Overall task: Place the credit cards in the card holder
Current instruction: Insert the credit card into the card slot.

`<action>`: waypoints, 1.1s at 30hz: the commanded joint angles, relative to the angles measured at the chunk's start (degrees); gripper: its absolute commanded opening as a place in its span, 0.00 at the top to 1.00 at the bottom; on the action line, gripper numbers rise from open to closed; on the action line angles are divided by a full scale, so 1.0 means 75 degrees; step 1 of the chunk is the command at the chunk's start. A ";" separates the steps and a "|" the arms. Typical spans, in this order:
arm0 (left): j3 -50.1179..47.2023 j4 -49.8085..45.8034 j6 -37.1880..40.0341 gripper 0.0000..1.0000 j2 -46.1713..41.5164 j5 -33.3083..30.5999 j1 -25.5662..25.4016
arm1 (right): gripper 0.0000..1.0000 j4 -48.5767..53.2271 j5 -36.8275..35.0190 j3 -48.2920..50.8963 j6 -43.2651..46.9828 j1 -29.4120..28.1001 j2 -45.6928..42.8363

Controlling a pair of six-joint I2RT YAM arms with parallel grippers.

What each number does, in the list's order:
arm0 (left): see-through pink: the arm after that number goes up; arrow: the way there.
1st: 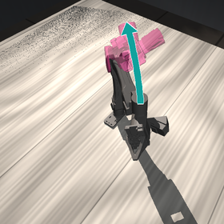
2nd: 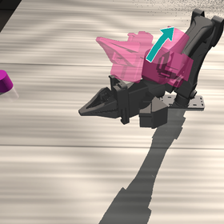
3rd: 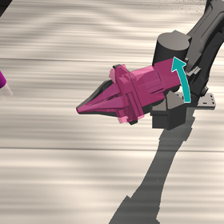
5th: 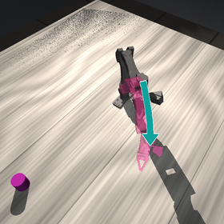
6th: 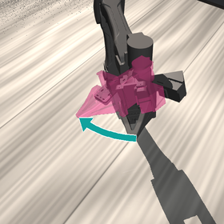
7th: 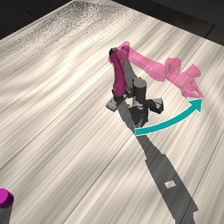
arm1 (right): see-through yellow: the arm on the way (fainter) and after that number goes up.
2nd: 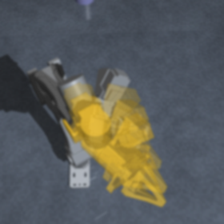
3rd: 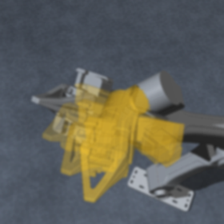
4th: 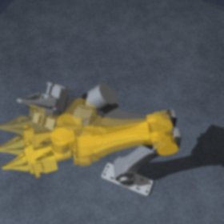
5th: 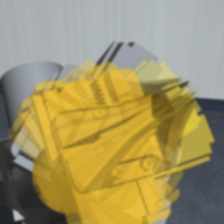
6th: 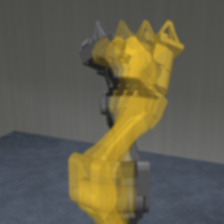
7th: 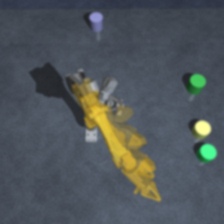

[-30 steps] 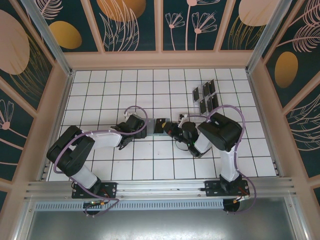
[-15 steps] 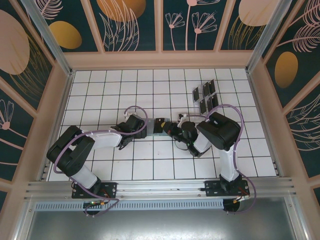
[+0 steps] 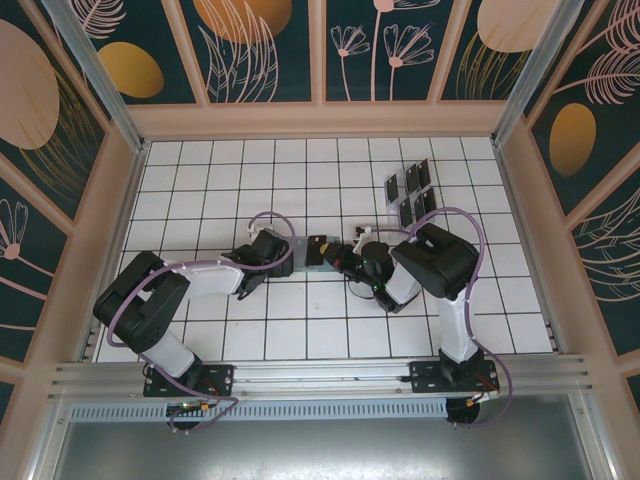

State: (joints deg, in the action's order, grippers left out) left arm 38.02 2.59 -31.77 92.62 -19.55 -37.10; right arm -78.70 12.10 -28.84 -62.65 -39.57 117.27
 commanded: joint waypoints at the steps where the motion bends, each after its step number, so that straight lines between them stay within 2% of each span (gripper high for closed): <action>1: -0.0230 -0.0615 0.0005 0.01 0.0131 -0.0208 0.0024 | 1.00 -0.0193 0.0039 -0.0006 -0.0147 -0.0056 0.0209; 33: -0.0218 -0.0627 -0.0011 0.02 0.0145 -0.0199 0.0025 | 1.00 -0.0217 0.0181 0.0330 -0.1124 -0.0114 0.0480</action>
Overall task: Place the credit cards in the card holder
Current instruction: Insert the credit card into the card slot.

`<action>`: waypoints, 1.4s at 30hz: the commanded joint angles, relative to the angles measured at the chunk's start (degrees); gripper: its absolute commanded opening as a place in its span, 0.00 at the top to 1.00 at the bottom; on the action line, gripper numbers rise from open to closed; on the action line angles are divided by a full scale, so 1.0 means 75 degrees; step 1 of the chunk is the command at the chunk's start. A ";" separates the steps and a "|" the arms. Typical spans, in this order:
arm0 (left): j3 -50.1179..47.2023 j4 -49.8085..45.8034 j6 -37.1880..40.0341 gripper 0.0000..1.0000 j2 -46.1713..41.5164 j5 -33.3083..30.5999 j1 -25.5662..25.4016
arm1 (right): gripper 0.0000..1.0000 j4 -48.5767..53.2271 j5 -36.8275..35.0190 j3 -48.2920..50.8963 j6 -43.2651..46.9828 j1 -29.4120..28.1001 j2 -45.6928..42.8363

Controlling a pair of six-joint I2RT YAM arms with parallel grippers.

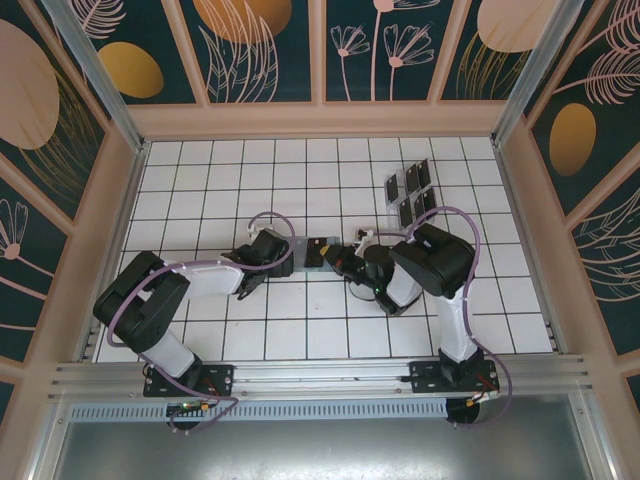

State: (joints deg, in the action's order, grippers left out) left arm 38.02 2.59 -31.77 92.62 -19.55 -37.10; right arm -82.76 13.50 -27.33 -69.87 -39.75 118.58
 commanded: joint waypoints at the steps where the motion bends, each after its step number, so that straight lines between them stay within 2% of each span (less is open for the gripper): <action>1: -0.0212 -0.0627 -0.0010 0.02 0.0143 -0.0203 0.0018 | 1.00 0.0350 -0.0028 0.0146 -0.0201 -0.0091 0.0311; 15: -0.0206 -0.0627 -0.0009 0.01 0.0144 -0.0182 0.0025 | 1.00 0.0903 -0.0159 0.0197 -0.0383 -0.0103 0.0293; 42: -0.0217 -0.0475 -0.0018 0.02 0.0225 -0.0072 0.0024 | 1.00 0.1818 0.0425 -0.0593 -0.0325 -0.0075 0.0756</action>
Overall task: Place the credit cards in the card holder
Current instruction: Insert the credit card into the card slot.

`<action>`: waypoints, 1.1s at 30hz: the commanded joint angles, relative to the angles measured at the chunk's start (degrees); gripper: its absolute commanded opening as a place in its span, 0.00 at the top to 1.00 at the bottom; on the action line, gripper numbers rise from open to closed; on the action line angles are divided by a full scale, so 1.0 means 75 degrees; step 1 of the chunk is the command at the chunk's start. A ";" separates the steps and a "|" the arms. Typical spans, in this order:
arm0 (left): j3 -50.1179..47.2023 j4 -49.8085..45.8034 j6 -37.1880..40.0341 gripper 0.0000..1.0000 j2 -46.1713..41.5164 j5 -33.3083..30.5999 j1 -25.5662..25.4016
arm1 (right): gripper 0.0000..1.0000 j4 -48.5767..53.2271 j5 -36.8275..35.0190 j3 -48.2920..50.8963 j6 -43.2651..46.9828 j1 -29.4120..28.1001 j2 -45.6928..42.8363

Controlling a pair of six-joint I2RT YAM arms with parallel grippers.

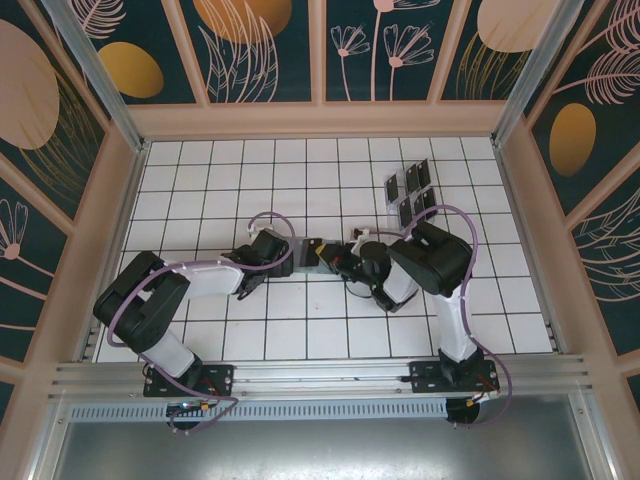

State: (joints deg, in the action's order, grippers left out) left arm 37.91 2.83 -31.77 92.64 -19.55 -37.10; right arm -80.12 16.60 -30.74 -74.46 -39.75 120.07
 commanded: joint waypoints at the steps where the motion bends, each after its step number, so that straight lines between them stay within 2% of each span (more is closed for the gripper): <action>1: -0.0203 -0.0506 -0.0018 0.02 0.0222 -0.0057 0.0022 | 1.00 0.1585 0.0061 -0.0199 0.0339 -0.0082 0.0544; 7: -0.0134 -0.0532 -0.0082 0.01 0.0095 0.0023 0.0021 | 0.98 0.2729 0.0209 -0.0522 0.0862 -0.0056 0.0234; 12: 0.0125 -0.0680 -0.0135 0.01 -0.0142 -0.0017 0.0024 | 0.73 0.4204 0.0207 -0.0868 0.1545 0.0038 -0.0363; 16: 0.0469 -0.0861 -0.0103 0.01 -0.0347 -0.0113 0.0040 | 0.62 0.5800 0.0069 -0.1386 0.2337 0.0061 -0.0911; 22: 0.0875 -0.1110 -0.0044 0.01 -0.0579 -0.0234 0.0138 | 0.56 0.7801 -0.0403 -0.2167 0.3389 0.0049 -0.1563; 33: 0.0666 -0.1198 -0.0077 0.01 -0.0812 0.0209 0.0756 | 0.54 0.9713 -0.1003 -0.3120 0.4402 -0.0009 -0.2079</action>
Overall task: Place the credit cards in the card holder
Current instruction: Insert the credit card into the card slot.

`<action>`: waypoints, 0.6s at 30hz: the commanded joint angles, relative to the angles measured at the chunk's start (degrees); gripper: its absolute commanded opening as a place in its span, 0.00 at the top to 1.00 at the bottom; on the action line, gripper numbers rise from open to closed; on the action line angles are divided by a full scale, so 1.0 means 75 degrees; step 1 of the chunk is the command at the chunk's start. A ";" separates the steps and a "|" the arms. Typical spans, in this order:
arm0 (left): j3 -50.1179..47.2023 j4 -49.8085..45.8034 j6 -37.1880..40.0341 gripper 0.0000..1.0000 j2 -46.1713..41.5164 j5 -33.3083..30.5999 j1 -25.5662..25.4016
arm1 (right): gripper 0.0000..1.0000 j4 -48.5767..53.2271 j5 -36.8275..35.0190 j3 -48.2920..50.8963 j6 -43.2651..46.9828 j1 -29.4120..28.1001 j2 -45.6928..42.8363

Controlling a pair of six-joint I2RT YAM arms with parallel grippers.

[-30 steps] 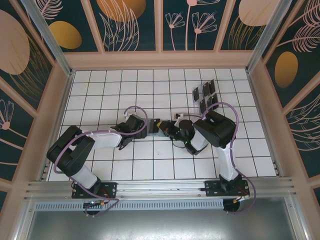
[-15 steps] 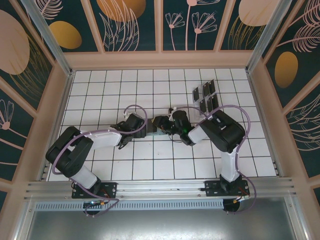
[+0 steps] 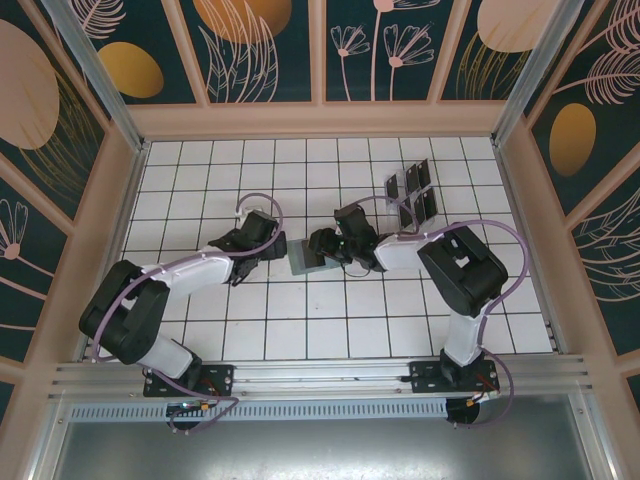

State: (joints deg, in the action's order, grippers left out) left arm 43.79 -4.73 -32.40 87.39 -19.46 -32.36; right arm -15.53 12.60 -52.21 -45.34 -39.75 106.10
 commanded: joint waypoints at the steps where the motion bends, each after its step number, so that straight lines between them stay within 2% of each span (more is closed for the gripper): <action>1: -0.0134 -0.0189 0.0008 0.01 -0.0070 0.0294 0.0160 | 0.53 0.1224 -0.0512 -0.0315 0.0592 -0.0015 -0.0194; 18: -0.0366 0.0033 -0.0063 0.02 0.0358 0.0564 0.0190 | 0.54 0.1551 -0.0529 -0.1031 0.0708 -0.0610 0.0557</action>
State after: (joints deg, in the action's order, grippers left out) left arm 41.45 -4.71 -32.45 89.08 -15.44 -31.16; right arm -6.94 9.58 -58.65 -40.77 -42.92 108.49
